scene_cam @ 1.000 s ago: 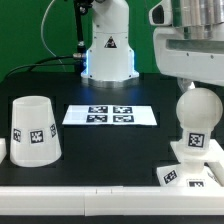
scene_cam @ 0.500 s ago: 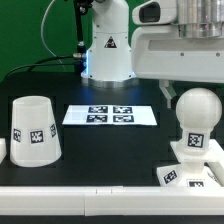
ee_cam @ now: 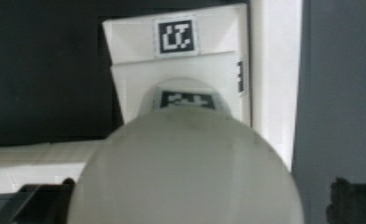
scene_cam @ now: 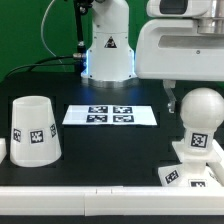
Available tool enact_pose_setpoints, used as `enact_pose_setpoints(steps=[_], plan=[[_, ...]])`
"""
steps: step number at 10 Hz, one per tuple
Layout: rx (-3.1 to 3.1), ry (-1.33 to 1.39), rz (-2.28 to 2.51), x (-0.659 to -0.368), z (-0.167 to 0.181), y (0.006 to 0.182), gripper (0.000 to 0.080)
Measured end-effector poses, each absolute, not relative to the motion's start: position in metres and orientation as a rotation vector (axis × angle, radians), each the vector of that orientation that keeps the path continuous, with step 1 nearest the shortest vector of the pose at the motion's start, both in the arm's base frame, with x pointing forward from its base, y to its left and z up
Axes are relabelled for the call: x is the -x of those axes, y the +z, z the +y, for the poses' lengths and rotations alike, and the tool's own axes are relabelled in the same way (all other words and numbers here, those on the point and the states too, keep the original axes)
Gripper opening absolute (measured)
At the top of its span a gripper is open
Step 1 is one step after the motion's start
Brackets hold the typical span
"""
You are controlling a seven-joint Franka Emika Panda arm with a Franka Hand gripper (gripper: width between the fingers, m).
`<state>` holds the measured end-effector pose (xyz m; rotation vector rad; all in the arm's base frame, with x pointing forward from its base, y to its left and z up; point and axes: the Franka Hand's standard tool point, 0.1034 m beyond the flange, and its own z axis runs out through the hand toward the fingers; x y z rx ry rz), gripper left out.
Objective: Assemble lamp
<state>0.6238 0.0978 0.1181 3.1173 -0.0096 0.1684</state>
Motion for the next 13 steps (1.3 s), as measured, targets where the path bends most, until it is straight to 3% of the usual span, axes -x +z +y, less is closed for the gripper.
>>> enact_pose_setpoints(steps=[5, 6, 13], plan=[[-3.118, 0.184, 0.006, -0.6252, 0.0973, 0.1165, 0.0698], [-3.118, 0.185, 0.005, -0.6254, 0.0972, 0.1167, 0.0571], [-3.042, 0.191, -0.799, -0.6253, 0.0957, 0.1159, 0.0574]])
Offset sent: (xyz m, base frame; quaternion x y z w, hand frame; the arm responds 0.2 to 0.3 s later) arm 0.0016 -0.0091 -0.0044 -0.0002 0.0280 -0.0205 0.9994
